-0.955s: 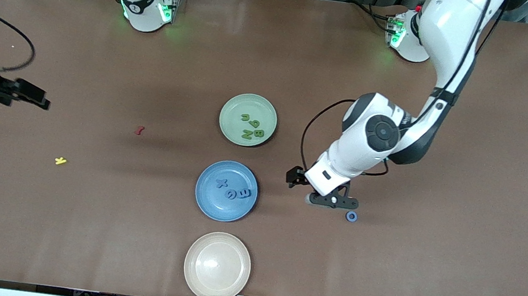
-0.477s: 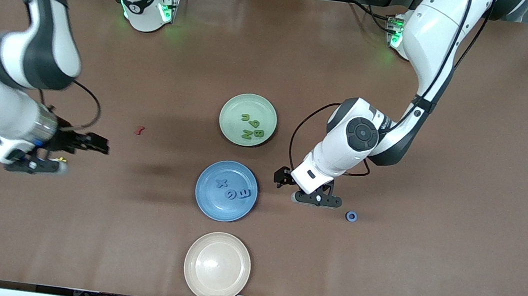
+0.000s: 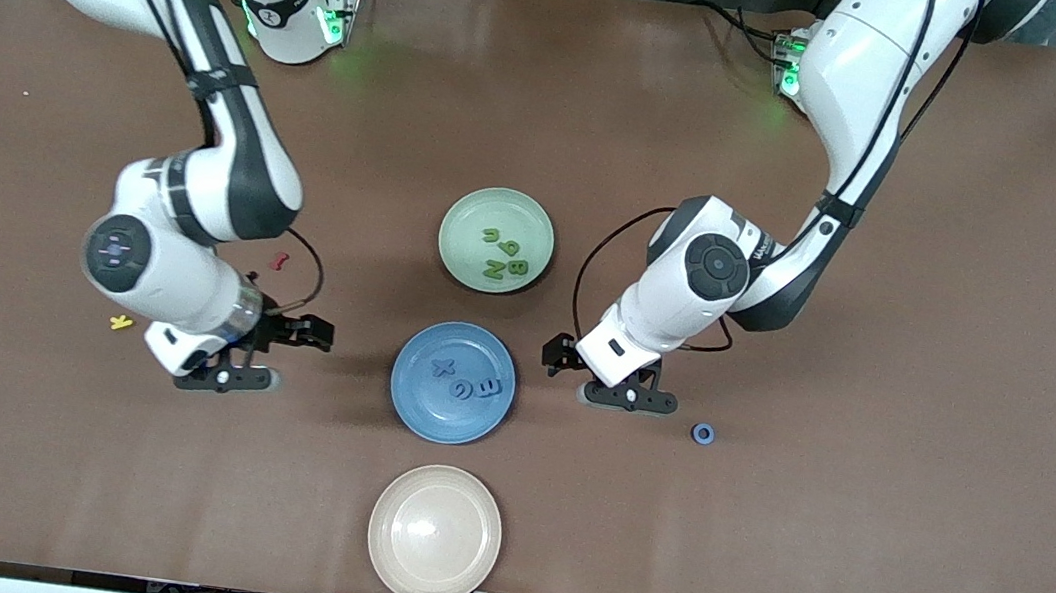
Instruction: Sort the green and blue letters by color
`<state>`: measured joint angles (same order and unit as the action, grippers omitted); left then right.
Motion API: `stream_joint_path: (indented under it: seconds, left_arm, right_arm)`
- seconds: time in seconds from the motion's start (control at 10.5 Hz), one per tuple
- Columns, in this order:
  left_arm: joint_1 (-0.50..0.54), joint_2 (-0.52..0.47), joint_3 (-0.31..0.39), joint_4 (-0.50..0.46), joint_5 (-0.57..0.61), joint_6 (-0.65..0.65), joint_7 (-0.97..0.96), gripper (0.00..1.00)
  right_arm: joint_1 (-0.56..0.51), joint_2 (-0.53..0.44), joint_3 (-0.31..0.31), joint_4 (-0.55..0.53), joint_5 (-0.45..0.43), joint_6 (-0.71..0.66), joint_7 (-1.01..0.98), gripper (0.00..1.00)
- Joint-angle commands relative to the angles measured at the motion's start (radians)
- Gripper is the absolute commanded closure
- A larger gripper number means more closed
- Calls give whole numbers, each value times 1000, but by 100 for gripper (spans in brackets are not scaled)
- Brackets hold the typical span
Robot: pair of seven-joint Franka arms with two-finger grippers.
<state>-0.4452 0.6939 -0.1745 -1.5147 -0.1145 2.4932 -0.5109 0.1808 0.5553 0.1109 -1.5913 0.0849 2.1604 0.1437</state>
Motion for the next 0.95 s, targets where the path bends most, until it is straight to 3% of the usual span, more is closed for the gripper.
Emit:
stream_joint_path:
  seconds: [0.0,0.48,0.86]
  left_arm:
    - [5,-32,23,2,45,1,-28,0]
    - [98,-186,29,2,114,-209,-14,0]
    - [181,-353,27,8,116,-445,34,0]
  right_arm:
    - [41,81,6,22,-51,76,97,0]
    - [83,152,6,25,-50,196,139,0]
    - [48,82,6,17,-51,123,122,0]
